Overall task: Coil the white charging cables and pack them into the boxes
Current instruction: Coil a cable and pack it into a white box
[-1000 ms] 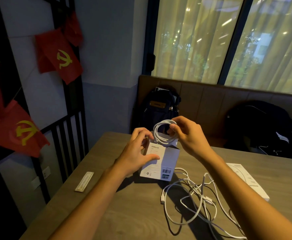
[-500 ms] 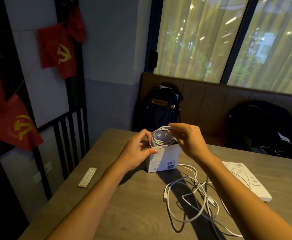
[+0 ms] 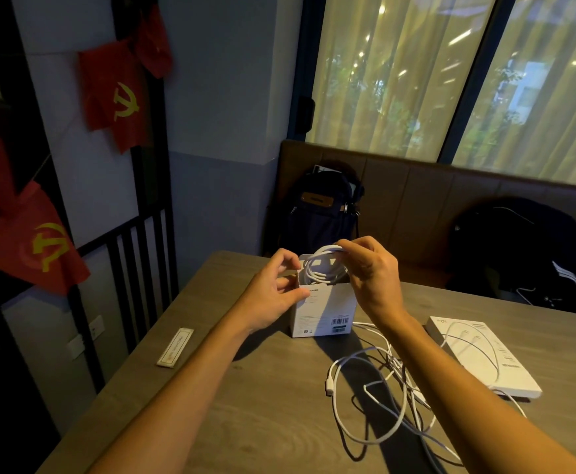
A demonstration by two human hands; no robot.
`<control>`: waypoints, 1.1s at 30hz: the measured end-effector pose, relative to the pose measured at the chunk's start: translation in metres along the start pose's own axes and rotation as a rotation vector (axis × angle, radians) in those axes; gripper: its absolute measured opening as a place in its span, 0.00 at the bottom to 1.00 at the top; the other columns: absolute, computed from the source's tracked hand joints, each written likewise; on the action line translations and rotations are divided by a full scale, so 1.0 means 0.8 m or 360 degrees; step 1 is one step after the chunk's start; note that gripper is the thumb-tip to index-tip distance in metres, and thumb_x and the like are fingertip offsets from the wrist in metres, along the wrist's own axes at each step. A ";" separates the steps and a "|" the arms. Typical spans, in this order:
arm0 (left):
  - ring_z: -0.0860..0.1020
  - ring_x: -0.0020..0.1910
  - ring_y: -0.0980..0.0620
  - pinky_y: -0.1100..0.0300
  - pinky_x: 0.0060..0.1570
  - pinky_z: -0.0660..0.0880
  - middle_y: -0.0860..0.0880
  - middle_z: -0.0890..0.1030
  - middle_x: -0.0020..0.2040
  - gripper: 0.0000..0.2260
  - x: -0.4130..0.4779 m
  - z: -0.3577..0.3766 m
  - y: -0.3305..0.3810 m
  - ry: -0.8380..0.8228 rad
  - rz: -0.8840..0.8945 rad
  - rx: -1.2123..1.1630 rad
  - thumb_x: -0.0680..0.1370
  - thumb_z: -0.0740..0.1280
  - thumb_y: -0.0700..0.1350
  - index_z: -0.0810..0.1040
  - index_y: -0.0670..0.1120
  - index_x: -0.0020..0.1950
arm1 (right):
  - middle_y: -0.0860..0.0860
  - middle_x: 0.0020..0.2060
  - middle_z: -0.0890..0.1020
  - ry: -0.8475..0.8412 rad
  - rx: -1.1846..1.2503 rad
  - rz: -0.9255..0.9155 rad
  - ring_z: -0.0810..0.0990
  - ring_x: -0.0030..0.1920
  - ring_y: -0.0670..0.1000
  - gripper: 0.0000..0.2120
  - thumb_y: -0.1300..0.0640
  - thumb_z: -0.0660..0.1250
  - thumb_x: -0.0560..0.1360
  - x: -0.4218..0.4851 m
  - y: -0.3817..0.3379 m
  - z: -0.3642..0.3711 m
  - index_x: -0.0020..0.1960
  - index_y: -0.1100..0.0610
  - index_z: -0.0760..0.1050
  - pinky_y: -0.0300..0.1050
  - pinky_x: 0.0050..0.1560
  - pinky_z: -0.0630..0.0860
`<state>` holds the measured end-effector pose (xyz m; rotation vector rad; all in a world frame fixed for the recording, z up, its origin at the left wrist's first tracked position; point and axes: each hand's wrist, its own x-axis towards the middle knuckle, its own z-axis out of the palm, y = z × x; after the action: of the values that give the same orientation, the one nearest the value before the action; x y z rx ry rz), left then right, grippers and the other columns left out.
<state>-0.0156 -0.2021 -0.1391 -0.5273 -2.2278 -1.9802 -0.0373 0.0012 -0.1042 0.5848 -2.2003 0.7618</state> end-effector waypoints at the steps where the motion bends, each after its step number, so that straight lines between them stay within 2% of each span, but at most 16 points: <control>1: 0.81 0.62 0.51 0.54 0.49 0.84 0.55 0.78 0.63 0.16 0.000 0.000 0.000 0.0006 -0.0006 -0.0015 0.78 0.71 0.34 0.69 0.51 0.57 | 0.54 0.51 0.81 0.0005 -0.0019 -0.0012 0.82 0.50 0.53 0.16 0.66 0.74 0.73 -0.002 -0.001 0.002 0.60 0.56 0.82 0.51 0.47 0.85; 4: 0.79 0.63 0.51 0.57 0.46 0.84 0.56 0.76 0.65 0.17 -0.001 -0.001 0.000 0.0030 -0.0030 -0.0050 0.79 0.70 0.35 0.70 0.53 0.57 | 0.55 0.51 0.82 -0.0017 -0.0015 -0.0060 0.83 0.50 0.54 0.15 0.67 0.73 0.73 -0.001 0.000 0.001 0.59 0.58 0.83 0.49 0.47 0.84; 7: 0.79 0.64 0.51 0.57 0.47 0.84 0.54 0.75 0.69 0.17 0.001 0.001 -0.003 0.0035 -0.0028 -0.0049 0.79 0.70 0.36 0.70 0.56 0.57 | 0.52 0.51 0.83 -0.0184 -0.0037 -0.0107 0.83 0.50 0.50 0.15 0.67 0.74 0.73 0.003 0.006 -0.007 0.59 0.57 0.83 0.46 0.49 0.84; 10: 0.80 0.64 0.50 0.54 0.50 0.84 0.54 0.75 0.68 0.18 -0.001 0.004 -0.004 0.0027 -0.0008 0.0005 0.81 0.68 0.38 0.71 0.62 0.54 | 0.51 0.49 0.83 -0.0351 -0.0081 -0.0244 0.84 0.49 0.49 0.12 0.65 0.72 0.75 0.006 0.005 -0.016 0.58 0.55 0.83 0.44 0.47 0.83; 13: 0.79 0.65 0.49 0.53 0.50 0.84 0.53 0.74 0.68 0.17 -0.003 0.006 -0.003 0.0055 -0.0008 0.0098 0.81 0.67 0.39 0.70 0.62 0.54 | 0.52 0.47 0.83 -0.0477 -0.0170 -0.0288 0.83 0.46 0.51 0.07 0.60 0.68 0.79 0.017 0.003 -0.019 0.53 0.57 0.84 0.49 0.42 0.83; 15: 0.79 0.64 0.49 0.54 0.48 0.85 0.53 0.74 0.68 0.15 -0.004 0.006 -0.002 0.0083 -0.0010 0.0139 0.81 0.68 0.40 0.70 0.60 0.56 | 0.53 0.47 0.84 -0.0614 -0.0273 -0.0306 0.83 0.46 0.53 0.09 0.59 0.64 0.81 0.024 0.004 -0.019 0.53 0.58 0.83 0.51 0.43 0.82; 19: 0.78 0.64 0.50 0.55 0.47 0.85 0.50 0.73 0.70 0.15 -0.004 0.007 -0.004 0.0146 -0.0024 0.0145 0.80 0.70 0.40 0.71 0.58 0.57 | 0.56 0.56 0.85 -0.0876 -0.0427 -0.0270 0.84 0.55 0.55 0.12 0.63 0.64 0.81 0.032 -0.001 -0.023 0.62 0.59 0.80 0.48 0.50 0.83; 21: 0.78 0.63 0.51 0.56 0.48 0.84 0.50 0.73 0.70 0.17 -0.005 0.008 -0.005 0.0173 -0.0010 0.0141 0.80 0.71 0.39 0.71 0.59 0.58 | 0.55 0.57 0.84 -0.0947 -0.0487 -0.0276 0.84 0.56 0.55 0.13 0.64 0.64 0.81 0.037 -0.007 -0.023 0.64 0.59 0.80 0.44 0.52 0.82; 23: 0.80 0.58 0.55 0.61 0.43 0.83 0.52 0.73 0.69 0.17 -0.006 0.009 -0.005 0.0199 0.0018 0.0101 0.79 0.71 0.39 0.71 0.58 0.59 | 0.56 0.56 0.84 -0.0952 -0.0501 -0.0244 0.84 0.55 0.55 0.12 0.65 0.63 0.81 0.042 -0.013 -0.020 0.63 0.60 0.80 0.40 0.50 0.79; 25: 0.79 0.55 0.58 0.62 0.41 0.82 0.54 0.73 0.67 0.16 -0.007 0.009 -0.007 0.0211 0.0025 0.0081 0.80 0.70 0.39 0.71 0.58 0.58 | 0.56 0.55 0.85 -0.0870 -0.0335 -0.0076 0.83 0.55 0.54 0.11 0.64 0.63 0.82 0.043 -0.014 -0.020 0.61 0.61 0.81 0.38 0.49 0.77; 28: 0.80 0.57 0.57 0.59 0.43 0.84 0.56 0.75 0.63 0.15 -0.007 0.008 -0.009 0.0235 0.0035 0.0075 0.80 0.70 0.39 0.71 0.58 0.56 | 0.52 0.53 0.85 -0.0636 0.0189 0.0327 0.83 0.54 0.50 0.10 0.58 0.67 0.80 0.035 -0.010 -0.019 0.59 0.58 0.83 0.43 0.51 0.81; 30: 0.81 0.56 0.58 0.58 0.44 0.84 0.58 0.76 0.61 0.15 -0.007 0.008 -0.009 0.0237 0.0058 0.0069 0.80 0.70 0.39 0.71 0.58 0.55 | 0.51 0.51 0.85 -0.0478 0.0462 0.0591 0.83 0.52 0.49 0.08 0.57 0.68 0.80 0.025 -0.010 -0.013 0.57 0.57 0.83 0.41 0.47 0.80; 33: 0.82 0.57 0.56 0.56 0.44 0.85 0.57 0.77 0.61 0.14 -0.006 0.005 -0.010 0.0228 0.0066 0.0084 0.80 0.70 0.39 0.71 0.57 0.55 | 0.50 0.49 0.85 -0.0429 0.0396 0.0574 0.82 0.50 0.47 0.07 0.58 0.68 0.79 0.025 -0.017 -0.006 0.55 0.57 0.83 0.35 0.43 0.77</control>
<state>-0.0132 -0.1995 -0.1491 -0.4086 -2.1586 -1.8705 -0.0390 -0.0086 -0.0819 0.4331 -2.5166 1.2187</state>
